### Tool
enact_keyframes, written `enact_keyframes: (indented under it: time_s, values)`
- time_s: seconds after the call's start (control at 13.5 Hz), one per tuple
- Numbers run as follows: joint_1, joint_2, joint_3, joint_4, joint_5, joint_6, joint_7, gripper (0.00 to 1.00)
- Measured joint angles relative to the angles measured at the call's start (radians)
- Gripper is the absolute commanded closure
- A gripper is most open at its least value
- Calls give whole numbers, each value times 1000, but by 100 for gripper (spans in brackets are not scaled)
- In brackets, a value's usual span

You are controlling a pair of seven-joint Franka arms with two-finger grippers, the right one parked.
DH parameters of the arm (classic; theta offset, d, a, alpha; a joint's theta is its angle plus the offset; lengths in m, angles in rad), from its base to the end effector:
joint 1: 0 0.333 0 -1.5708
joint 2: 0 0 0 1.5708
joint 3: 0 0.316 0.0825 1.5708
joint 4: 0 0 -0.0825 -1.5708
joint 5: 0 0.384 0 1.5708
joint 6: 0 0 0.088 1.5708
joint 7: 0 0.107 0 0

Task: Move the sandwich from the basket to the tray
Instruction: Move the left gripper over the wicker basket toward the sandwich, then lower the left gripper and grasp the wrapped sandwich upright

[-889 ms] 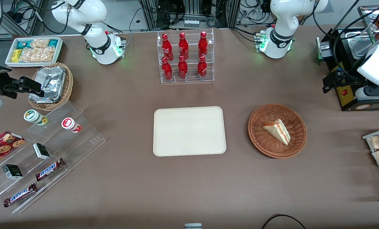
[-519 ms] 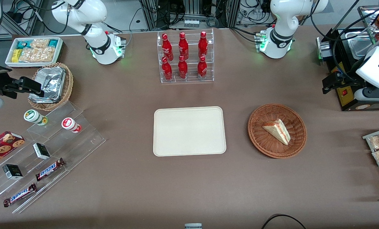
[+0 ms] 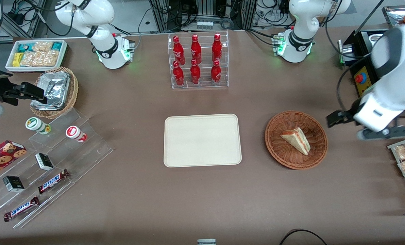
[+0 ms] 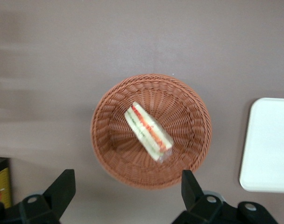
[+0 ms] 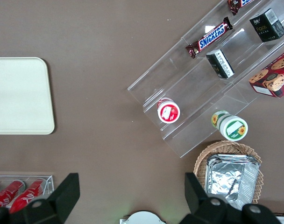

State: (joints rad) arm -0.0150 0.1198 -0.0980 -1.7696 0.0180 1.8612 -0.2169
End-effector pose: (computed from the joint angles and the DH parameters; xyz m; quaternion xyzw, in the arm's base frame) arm 0.5917 -0.0635 0.4858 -0.9987 -0.0495 0.0132 0.0050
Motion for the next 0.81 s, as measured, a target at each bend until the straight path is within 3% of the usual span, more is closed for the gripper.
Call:
enact_keyframes:
  time_s: [0.52,0.81]
  values:
    - [-40,-26,-2,-444,7,531,-512,0]
    - [-73,-5,-3,-530,7,608,-639,0]
